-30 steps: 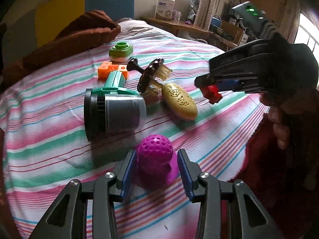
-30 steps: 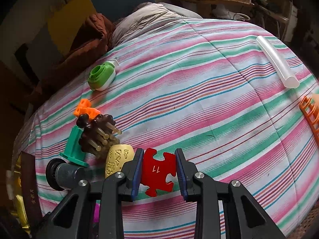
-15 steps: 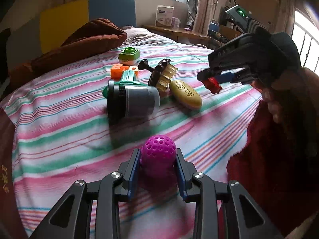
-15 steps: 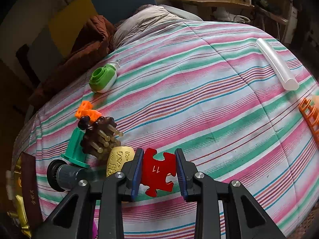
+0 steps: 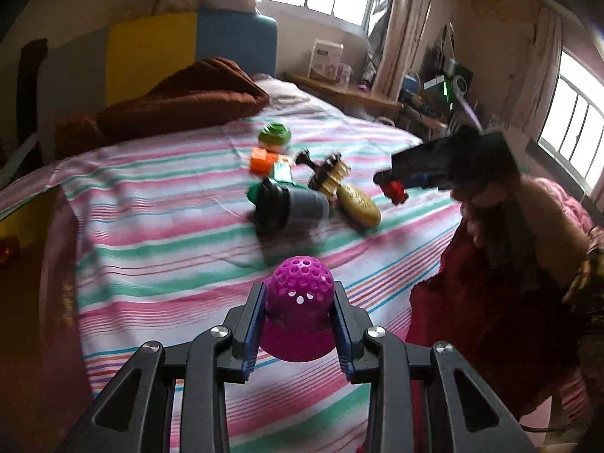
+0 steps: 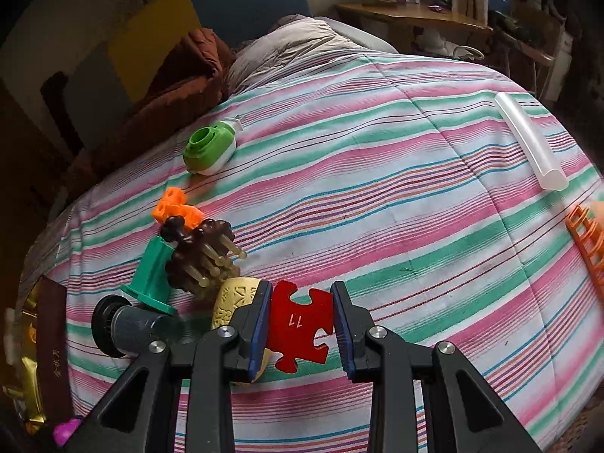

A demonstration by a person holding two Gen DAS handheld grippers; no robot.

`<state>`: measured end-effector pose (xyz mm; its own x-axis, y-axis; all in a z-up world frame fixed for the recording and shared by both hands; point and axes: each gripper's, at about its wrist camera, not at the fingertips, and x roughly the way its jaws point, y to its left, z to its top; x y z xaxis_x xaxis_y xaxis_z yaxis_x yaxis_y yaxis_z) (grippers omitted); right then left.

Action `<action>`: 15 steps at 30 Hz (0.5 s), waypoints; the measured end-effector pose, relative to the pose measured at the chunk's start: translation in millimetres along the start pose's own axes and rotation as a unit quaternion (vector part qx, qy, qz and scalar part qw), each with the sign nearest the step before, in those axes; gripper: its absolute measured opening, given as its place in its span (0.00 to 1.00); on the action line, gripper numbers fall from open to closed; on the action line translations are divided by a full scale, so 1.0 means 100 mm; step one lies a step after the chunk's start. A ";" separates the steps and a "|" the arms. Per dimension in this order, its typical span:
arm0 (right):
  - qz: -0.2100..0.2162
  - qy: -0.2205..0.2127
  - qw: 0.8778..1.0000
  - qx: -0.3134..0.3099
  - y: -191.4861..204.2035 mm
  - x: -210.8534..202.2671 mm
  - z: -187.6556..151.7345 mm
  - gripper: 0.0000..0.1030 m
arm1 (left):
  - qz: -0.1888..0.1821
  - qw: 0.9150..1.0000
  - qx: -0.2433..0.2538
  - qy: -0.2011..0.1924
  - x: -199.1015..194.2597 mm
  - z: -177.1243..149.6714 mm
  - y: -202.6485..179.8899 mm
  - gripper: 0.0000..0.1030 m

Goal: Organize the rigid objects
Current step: 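Carry the magenta toy into the gold tray and open the left tool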

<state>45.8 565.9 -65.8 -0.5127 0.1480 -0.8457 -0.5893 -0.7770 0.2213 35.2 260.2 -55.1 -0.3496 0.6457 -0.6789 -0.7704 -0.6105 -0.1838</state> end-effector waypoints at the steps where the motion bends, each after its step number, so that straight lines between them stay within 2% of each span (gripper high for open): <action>1: 0.000 -0.001 1.000 -0.001 0.01 0.00 0.00 0.31 | 0.002 1.000 -0.002 -0.003 -0.04 0.01 0.02 0.32; 8: -0.006 -0.009 1.000 -0.008 0.03 -0.03 -0.01 0.31 | 0.020 0.999 -0.042 -0.023 -0.36 -0.04 0.37 0.32; 15: 0.004 -0.026 1.000 0.000 0.01 -0.09 0.01 0.31 | 0.056 0.992 -0.102 -0.043 -0.70 -0.11 0.95 0.32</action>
<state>49.0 564.3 -57.3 -0.5482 0.1735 -0.8181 -0.5860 -0.7777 0.2277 -7.7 152.2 -33.1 -0.4778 0.6000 -0.6416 -0.6029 -0.7552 -0.2572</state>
